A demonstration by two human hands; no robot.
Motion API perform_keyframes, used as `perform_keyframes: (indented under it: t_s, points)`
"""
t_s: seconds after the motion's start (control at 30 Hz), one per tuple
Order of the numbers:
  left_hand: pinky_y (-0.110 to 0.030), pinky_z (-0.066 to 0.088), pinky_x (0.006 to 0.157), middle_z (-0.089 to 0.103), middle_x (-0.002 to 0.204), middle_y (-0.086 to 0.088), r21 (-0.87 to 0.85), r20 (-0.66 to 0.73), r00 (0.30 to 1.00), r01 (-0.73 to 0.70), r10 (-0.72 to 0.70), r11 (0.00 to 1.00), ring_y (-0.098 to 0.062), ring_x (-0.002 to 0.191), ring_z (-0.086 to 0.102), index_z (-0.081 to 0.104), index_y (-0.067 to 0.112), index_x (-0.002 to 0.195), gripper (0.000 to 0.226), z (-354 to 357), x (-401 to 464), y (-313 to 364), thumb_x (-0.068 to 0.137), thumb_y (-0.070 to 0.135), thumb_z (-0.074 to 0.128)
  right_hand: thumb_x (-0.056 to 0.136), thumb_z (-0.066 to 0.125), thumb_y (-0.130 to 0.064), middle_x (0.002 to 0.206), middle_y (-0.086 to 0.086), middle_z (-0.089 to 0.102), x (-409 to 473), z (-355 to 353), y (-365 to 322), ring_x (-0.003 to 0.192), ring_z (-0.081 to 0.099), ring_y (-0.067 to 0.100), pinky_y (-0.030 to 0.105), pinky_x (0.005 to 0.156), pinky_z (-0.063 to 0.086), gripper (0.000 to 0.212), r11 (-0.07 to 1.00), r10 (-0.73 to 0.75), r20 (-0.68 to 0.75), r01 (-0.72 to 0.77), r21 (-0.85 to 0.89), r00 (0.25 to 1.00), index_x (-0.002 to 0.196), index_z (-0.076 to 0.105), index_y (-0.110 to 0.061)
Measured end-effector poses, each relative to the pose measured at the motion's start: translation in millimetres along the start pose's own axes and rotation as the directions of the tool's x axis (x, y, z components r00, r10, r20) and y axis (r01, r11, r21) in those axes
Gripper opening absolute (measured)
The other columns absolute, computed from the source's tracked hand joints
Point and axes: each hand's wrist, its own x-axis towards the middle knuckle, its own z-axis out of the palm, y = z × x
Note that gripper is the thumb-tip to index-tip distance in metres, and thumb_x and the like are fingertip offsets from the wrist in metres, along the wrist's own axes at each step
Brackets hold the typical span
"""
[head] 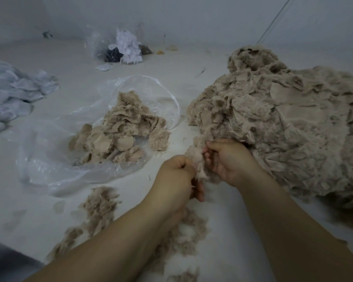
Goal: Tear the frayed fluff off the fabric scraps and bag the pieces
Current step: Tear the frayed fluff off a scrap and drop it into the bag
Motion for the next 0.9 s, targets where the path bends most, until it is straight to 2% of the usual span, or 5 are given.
perform_keyframes:
  t_s: [0.27, 0.4, 0.57, 0.77, 0.9]
  points:
    - [-0.032, 0.046, 0.045, 0.055, 0.053, -0.008, -0.088, 0.022, 0.999, -0.031, 0.033, 0.996, -0.023, 0.051, 0.053, 0.049, 0.005, 0.068, 0.033, -2.2, 5.8, 16.6, 0.099, -0.003, 0.041, 0.098, 0.053, -0.01, 0.074, 0.01, 0.07, 2.5, -1.5, 4.7, 0.065, 0.066, 0.021, 0.03, 0.058, 0.058, 0.017, 0.986, -0.09, 0.023, 0.092, -0.139, 0.996, 0.085, 0.064, -0.007]
    - [-0.03, 0.044, 0.046, 0.055, 0.059, -0.017, -0.075, 0.153, 0.987, 0.058, -0.045, 0.996, -0.026, 0.049, 0.051, 0.053, 0.004, 0.069, 0.029, -7.3, 20.2, 31.0, 0.096, -0.002, 0.045, 0.093, 0.064, -0.029, 0.087, 0.012, 0.074, 2.8, -6.8, 3.5, 0.07, 0.07, 0.021, 0.03, 0.059, 0.056, 0.025, 0.986, -0.081, 0.163, 0.102, -0.129, 0.983, 0.104, 0.071, -0.008]
    - [-0.03, 0.049, 0.047, 0.058, 0.066, -0.019, 0.013, 0.216, 0.976, 0.035, -0.037, 0.999, -0.025, 0.049, 0.056, 0.058, -0.005, 0.088, 0.012, -24.9, 35.7, 41.0, 0.094, 0.005, 0.056, 0.087, 0.067, -0.017, 0.096, 0.008, 0.074, 2.6, -13.9, 0.0, 0.078, 0.072, 0.018, 0.027, 0.066, 0.058, 0.029, 0.988, -0.046, 0.327, 0.092, -0.128, 0.944, 0.116, 0.067, -0.019]
    - [-0.025, 0.045, 0.039, 0.059, 0.058, -0.014, 0.066, 0.045, 0.999, -0.026, 0.023, 0.997, -0.021, 0.041, 0.054, 0.053, 0.005, 0.072, 0.028, -31.9, 50.4, 31.9, 0.096, 0.017, 0.061, 0.078, 0.07, -0.004, 0.085, 0.006, 0.074, 2.1, -12.5, 1.2, 0.072, 0.07, 0.014, 0.024, 0.059, 0.057, 0.023, 0.988, -0.067, 0.325, 0.107, -0.108, 0.943, 0.1, 0.068, -0.01]
    - [-0.022, 0.038, 0.036, 0.061, 0.058, -0.011, 0.133, 0.055, 0.998, -0.016, 0.009, 0.991, -0.021, 0.04, 0.051, 0.059, 0.005, 0.084, 0.028, -25.1, 49.6, 25.4, 0.092, 0.03, 0.068, 0.084, 0.067, -0.003, 0.088, 0.012, 0.071, 2.1, -12.8, 2.4, 0.08, 0.068, 0.021, 0.032, 0.079, 0.058, 0.024, 0.982, -0.078, 0.326, 0.13, -0.14, 0.942, 0.107, 0.065, 0.0]
